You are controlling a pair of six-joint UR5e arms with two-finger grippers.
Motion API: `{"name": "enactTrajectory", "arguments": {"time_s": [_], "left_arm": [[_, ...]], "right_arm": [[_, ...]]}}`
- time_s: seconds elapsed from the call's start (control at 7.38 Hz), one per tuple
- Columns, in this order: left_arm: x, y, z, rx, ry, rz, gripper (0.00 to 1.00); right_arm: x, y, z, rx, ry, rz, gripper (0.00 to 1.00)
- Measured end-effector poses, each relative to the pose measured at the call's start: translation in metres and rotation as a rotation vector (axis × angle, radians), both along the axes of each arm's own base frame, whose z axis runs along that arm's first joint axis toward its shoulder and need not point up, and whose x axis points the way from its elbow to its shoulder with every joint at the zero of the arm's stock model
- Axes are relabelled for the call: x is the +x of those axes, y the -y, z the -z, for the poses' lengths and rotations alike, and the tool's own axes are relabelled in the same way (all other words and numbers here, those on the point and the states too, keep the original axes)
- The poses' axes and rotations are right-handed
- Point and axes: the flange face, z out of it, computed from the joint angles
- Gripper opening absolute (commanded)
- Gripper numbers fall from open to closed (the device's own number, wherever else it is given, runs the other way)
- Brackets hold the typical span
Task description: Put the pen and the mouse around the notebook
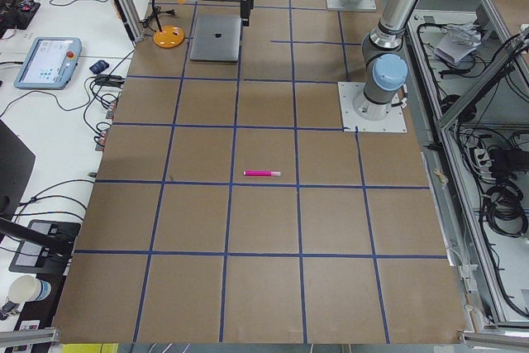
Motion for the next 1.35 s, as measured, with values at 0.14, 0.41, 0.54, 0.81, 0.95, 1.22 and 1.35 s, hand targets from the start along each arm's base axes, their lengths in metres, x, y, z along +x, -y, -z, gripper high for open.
{"name": "enactTrajectory", "arguments": {"time_s": [0.14, 0.41, 0.54, 0.81, 0.95, 1.22, 1.35], "left_arm": [[0.0, 0.0, 0.0, 0.001, 0.0, 0.0, 1.0], [0.0, -0.001, 0.001, 0.001, 0.0, -0.001, 1.0], [0.001, -0.002, 0.001, 0.001, 0.0, -0.001, 1.0], [0.001, -0.002, -0.002, -0.004, 0.001, -0.002, 1.0], [0.001, -0.002, -0.004, -0.007, 0.001, -0.002, 1.0], [0.001, 0.0, -0.001, -0.003, 0.0, -0.002, 1.0], [0.001, 0.001, -0.001, -0.003, 0.0, -0.002, 1.0]], "right_arm": [[0.0, 0.0, 0.0, 0.0, 0.0, 0.0, 1.0], [-0.001, 0.001, 0.001, 0.002, -0.001, -0.002, 1.0], [-0.003, 0.001, 0.001, 0.006, -0.003, -0.004, 1.0], [-0.008, 0.0, -0.001, 0.025, -0.003, 0.001, 1.0], [-0.012, 0.002, -0.005, 0.024, -0.005, 0.009, 1.0], [-0.052, 0.02, 0.016, 0.093, 0.001, 0.061, 1.0], [-0.093, 0.036, 0.04, 0.143, 0.006, 0.071, 1.0]]}}
